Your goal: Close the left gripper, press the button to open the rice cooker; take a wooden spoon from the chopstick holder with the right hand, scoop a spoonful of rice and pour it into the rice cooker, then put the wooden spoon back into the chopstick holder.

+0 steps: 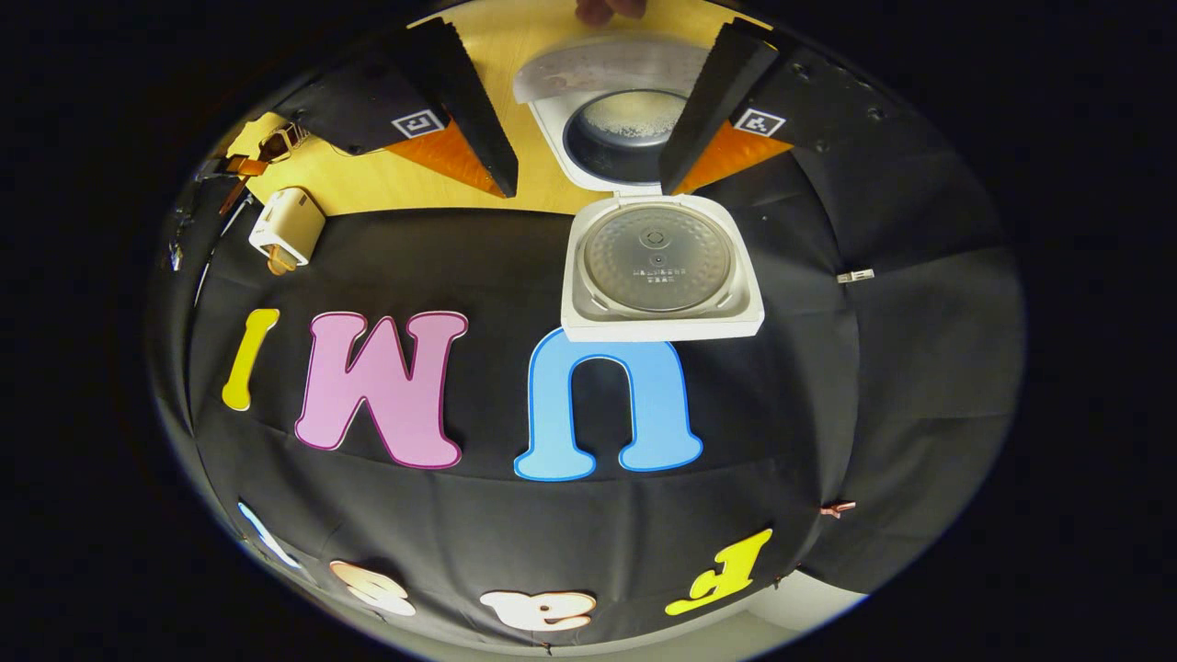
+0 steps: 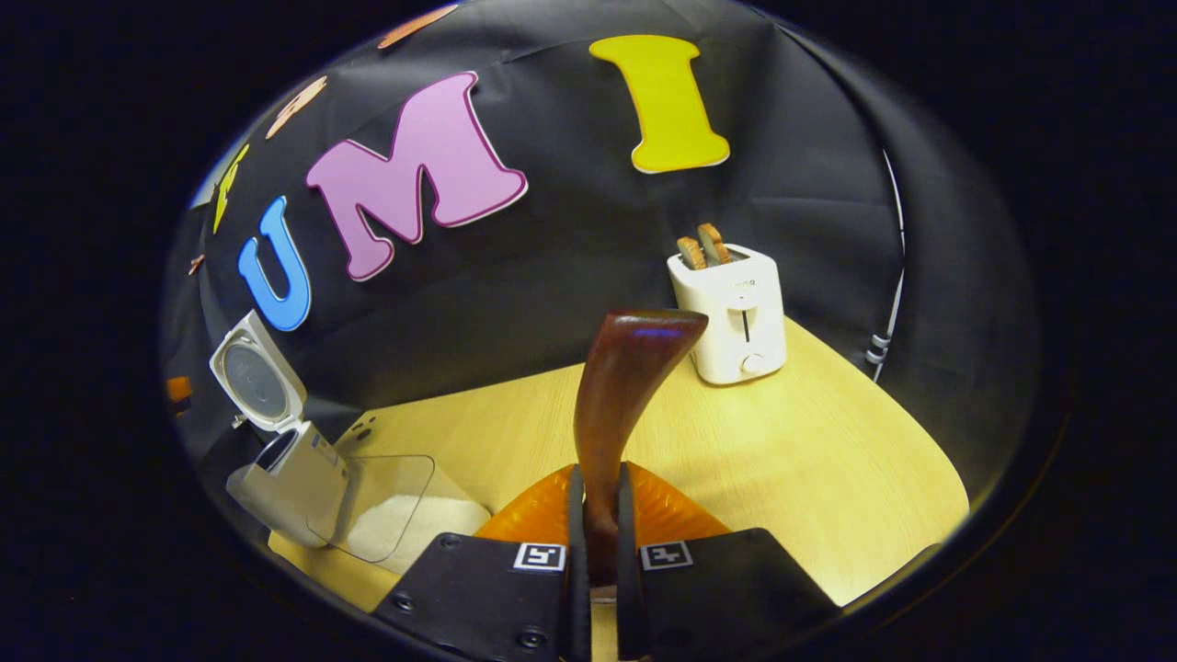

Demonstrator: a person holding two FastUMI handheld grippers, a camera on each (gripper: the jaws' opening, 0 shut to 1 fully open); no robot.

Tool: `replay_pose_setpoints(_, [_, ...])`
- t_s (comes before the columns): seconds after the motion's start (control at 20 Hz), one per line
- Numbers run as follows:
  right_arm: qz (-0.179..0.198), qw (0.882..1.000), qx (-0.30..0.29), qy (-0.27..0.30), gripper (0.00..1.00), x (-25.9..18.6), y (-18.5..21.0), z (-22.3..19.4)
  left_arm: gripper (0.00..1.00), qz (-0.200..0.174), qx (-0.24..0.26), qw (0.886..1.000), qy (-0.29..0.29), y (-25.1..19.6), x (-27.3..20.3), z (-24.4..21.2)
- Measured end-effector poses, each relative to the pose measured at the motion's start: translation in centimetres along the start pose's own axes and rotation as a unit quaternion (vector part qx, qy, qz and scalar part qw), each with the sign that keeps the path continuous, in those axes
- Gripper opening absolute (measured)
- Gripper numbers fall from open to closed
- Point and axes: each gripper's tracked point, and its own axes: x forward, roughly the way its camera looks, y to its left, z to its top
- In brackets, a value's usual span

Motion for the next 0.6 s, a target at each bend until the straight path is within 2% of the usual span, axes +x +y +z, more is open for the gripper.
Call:
replay_pose_setpoints(0.25, [0.013,0.999,-0.004,-0.038,0.14,-1.9,2.2,4.5,0.98,-0.004,-0.008,1.000,-0.010,0.5,-0.3,0.7])
replay_pose_setpoints(0.4, [0.040,0.998,-0.011,-0.056,0.14,-3.0,5.4,7.2,0.98,-0.005,-0.014,1.000,-0.015,0.8,-0.7,0.8])
replay_pose_setpoints(0.6, [0.094,0.993,-0.021,-0.067,0.14,-3.5,11.9,8.8,0.98,-0.003,-0.014,1.000,-0.025,1.8,-1.3,1.3])
